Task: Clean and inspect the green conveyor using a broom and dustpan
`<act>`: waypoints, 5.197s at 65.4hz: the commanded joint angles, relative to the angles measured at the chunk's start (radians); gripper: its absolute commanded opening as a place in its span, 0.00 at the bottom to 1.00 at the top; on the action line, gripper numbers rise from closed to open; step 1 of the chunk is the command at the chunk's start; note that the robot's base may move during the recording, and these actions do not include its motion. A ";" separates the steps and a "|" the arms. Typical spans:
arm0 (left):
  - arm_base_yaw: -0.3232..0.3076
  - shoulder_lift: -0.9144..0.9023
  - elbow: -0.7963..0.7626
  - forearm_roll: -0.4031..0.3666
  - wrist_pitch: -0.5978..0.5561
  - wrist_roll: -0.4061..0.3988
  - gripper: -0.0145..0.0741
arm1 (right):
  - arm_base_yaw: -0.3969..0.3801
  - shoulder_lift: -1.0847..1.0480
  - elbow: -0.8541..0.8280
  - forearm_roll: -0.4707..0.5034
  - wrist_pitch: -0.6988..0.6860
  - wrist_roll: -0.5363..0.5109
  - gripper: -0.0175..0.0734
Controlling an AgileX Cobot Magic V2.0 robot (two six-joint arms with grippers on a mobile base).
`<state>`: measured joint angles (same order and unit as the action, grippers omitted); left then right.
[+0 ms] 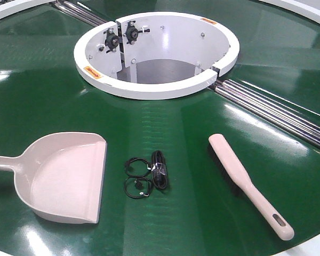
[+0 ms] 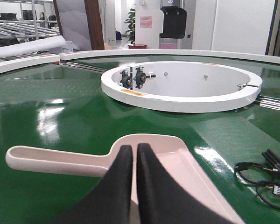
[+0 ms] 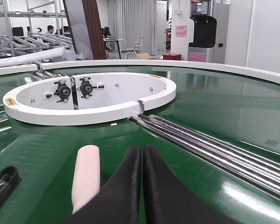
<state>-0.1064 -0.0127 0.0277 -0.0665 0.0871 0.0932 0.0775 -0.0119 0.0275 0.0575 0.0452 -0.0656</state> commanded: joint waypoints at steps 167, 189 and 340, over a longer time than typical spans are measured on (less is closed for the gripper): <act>0.003 0.663 -0.560 0.088 0.297 -0.020 0.73 | -0.006 -0.010 0.004 0.003 -0.070 -0.010 0.18; 0.003 0.667 -0.665 0.020 0.434 -0.008 0.81 | -0.006 -0.010 0.004 0.003 -0.070 -0.010 0.18; 0.003 1.760 -1.304 0.368 0.949 1.159 0.69 | -0.006 -0.010 0.004 0.003 -0.070 -0.010 0.18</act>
<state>-0.1064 1.7787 -1.2479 0.2834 1.0430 1.2535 0.0775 -0.0119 0.0275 0.0608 0.0452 -0.0665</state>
